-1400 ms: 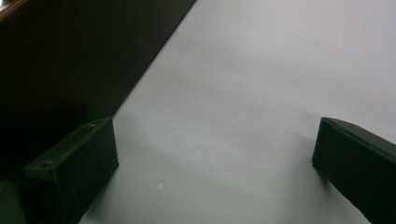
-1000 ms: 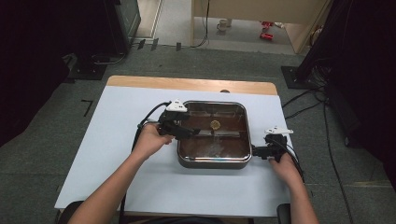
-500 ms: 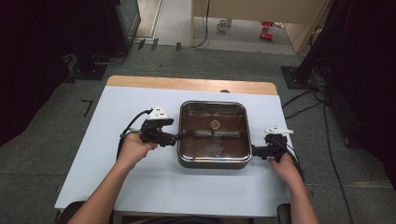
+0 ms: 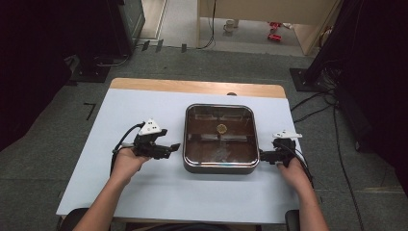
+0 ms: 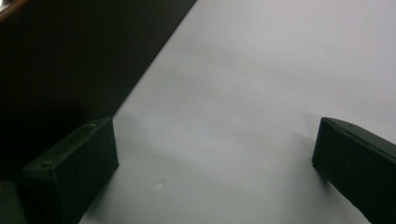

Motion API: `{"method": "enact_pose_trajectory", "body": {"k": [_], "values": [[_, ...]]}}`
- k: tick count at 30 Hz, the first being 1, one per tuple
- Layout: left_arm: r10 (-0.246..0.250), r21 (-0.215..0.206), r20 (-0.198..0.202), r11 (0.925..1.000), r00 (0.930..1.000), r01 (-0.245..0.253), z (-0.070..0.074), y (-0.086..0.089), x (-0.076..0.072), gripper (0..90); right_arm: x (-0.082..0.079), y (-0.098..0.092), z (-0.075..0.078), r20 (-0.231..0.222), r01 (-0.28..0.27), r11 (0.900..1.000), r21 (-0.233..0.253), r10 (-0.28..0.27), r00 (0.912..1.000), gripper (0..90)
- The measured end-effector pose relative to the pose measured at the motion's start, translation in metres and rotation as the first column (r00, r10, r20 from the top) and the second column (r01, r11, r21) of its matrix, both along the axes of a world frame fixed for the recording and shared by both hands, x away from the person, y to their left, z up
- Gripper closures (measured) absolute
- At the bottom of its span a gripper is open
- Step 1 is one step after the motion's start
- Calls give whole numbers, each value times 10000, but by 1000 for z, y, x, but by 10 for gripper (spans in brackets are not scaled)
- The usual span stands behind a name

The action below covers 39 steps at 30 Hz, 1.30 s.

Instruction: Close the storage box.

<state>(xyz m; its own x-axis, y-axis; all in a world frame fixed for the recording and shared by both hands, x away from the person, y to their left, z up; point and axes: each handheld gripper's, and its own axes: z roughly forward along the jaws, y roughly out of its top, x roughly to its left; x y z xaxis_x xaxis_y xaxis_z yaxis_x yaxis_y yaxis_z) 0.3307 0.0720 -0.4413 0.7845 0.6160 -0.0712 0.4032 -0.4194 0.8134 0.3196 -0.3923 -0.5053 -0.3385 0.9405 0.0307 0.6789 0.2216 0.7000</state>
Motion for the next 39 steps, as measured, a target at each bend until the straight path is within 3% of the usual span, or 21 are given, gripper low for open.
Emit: {"method": "enact_pose_trajectory", "body": {"k": [7,8,11,13,18,20,25,29,37,39], "values": [[716,383,-262,9968,9971,-705,-14,11,-3,221,0,0,0,-1,-1,10000,0,1,10000,0],[960,460,-311,9945,9949,-945,-19,11,-4,221,0,0,0,-1,0,10000,1,0,10000,0],[1093,503,-525,9930,9926,-1067,-25,11,-6,221,0,0,0,-5,7,10000,2,-7,10000,0],[1463,804,-728,9868,9866,-1404,-33,7,-8,217,0,0,0,-8,9,10000,6,-9,10000,0],[1353,875,-537,9876,9894,-1303,-37,4,-13,217,0,0,0,-2,5,10000,4,-5,10000,0],[1268,1135,-476,9862,9908,-1208,-41,0,-15,217,0,0,0,-6,2,10000,5,-2,10000,0],[1249,1433,-797,9832,9890,-1127,-52,-6,-15,217,0,0,0,-3,2,10000,3,-2,10000,0],[1366,1495,-336,9802,9901,-1301,-56,-12,-16,197,0,0,0,-4,3,10000,5,-3,10000,0],[1361,1501,-267,9800,9903,-1306,-58,-12,-17,172,0,0,0,-5,5,10000,6,-5,10000,0],[1586,1651,-179,9742,9872,-1535,-58,-14,-17,154,0,0,0,-2,1,10000,1,-1,10000,0]]}}
